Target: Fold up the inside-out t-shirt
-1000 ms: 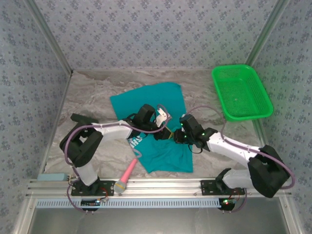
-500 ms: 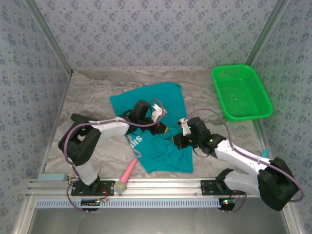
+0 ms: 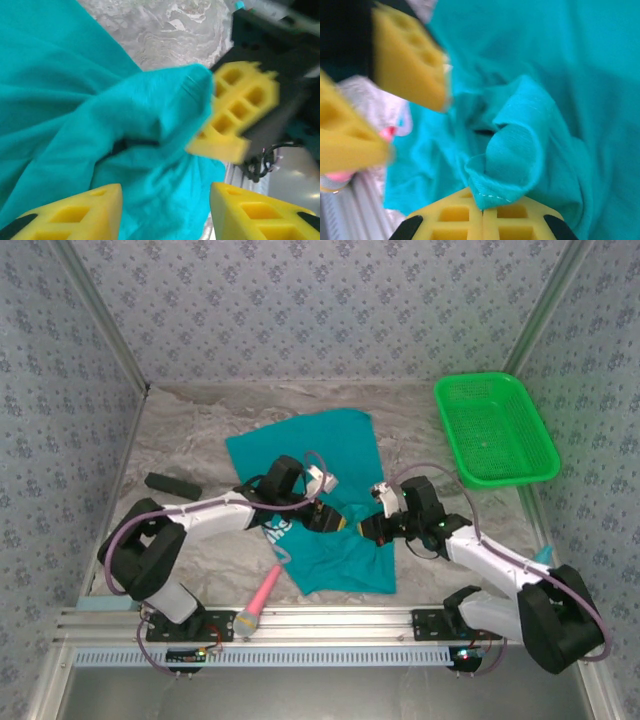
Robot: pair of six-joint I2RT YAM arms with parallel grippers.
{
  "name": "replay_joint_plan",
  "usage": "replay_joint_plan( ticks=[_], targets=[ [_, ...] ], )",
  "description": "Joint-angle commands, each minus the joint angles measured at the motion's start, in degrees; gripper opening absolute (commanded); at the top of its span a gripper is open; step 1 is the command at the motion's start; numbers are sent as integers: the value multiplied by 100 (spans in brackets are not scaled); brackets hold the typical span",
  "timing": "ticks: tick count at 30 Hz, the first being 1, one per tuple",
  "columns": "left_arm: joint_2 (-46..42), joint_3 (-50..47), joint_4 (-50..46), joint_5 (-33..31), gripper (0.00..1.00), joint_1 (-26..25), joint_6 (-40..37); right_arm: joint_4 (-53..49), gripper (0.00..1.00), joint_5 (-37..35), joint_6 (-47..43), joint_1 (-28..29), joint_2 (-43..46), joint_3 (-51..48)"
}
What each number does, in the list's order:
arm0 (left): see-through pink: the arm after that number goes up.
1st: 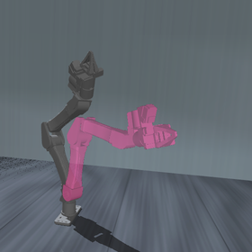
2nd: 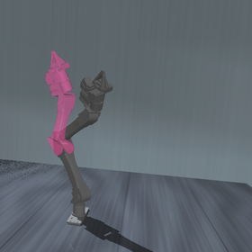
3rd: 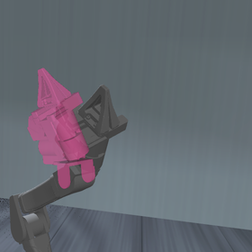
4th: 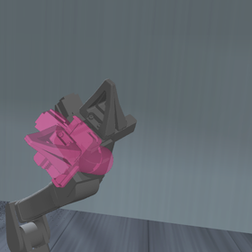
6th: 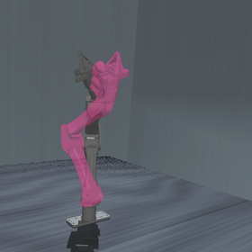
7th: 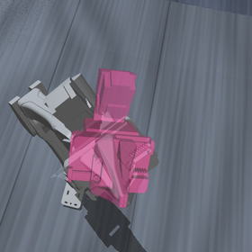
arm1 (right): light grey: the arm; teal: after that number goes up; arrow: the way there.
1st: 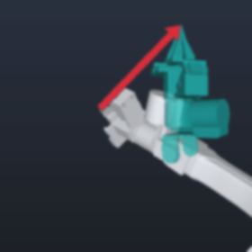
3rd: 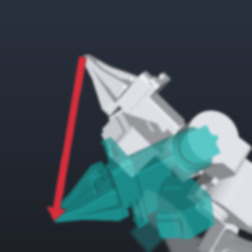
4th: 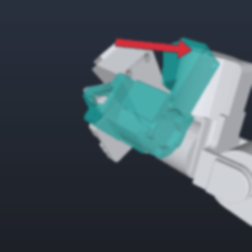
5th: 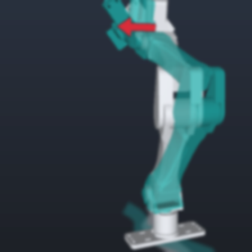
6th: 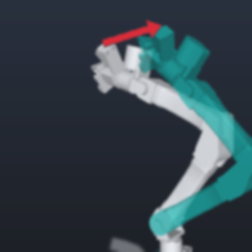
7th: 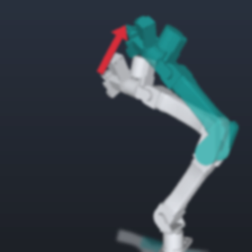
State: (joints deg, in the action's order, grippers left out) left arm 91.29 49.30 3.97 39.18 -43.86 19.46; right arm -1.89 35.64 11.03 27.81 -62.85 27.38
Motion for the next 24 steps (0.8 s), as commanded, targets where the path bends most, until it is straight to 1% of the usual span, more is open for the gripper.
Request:
replay_joint_plan(
  ticks=[1, 4, 7, 9, 10, 11, 12, 13, 15, 16, 18, 19, 22, 23, 24],
  targets=[
    [264, 483, -106, -413, 51, -78, -411, 261, 0, 871, -470, 31, 326, 235],
    [490, 614, 51, -646, 51, -98, -514, 78, 0, 1173, -729, 34, 371, 380],
    [704, 691, 306, -677, 50, -113, -538, -209, 0, 1147, -954, 36, 263, 486],
    [775, 702, 411, -1017, 47, -147, -505, -234, 0, 1172, -936, 62, 222, 512],
    [817, 721, 388, -1274, 45, -158, -505, -237, 0, 1174, -953, 102, 221, 510],
    [857, 731, 387, -1442, 41, -158, -521, -275, 0, 1102, -1008, 150, 220, 522],
    [886, 734, 417, -1515, 31, -159, -537, -374, 0, 968, -1067, 184, 214, 531],
    [908, 739, 449, -1532, 18, -162, -555, -484, 0, 794, -1106, 190, 207, 531],
    [849, 760, 358, -1418, 2, -150, -608, -711, 0, 80, -1003, 199, 207, 556],
    [741, 762, 232, -1337, 0, -141, -619, -863, 0, -450, -903, 190, 212, 567],
    [434, 706, 15, -1084, 0, -62, -547, -1144, 0, -1527, -668, 163, 211, 575],
    [263, 654, -90, -935, 0, -9, -474, -1110, 0, -1918, -482, 109, 210, 491],
    [-172, 530, -370, -263, 0, 203, -199, -802, 0, -2464, -275, 23, 117, 277],
    [-307, 470, -430, -29, 0, 270, -56, -775, 2, -2681, -148, 8, 18, 301],
    [-426, 416, -510, 112, 0, 315, 83, -688, 5, -2669, -122, -15, -97, 316]
  ],
)
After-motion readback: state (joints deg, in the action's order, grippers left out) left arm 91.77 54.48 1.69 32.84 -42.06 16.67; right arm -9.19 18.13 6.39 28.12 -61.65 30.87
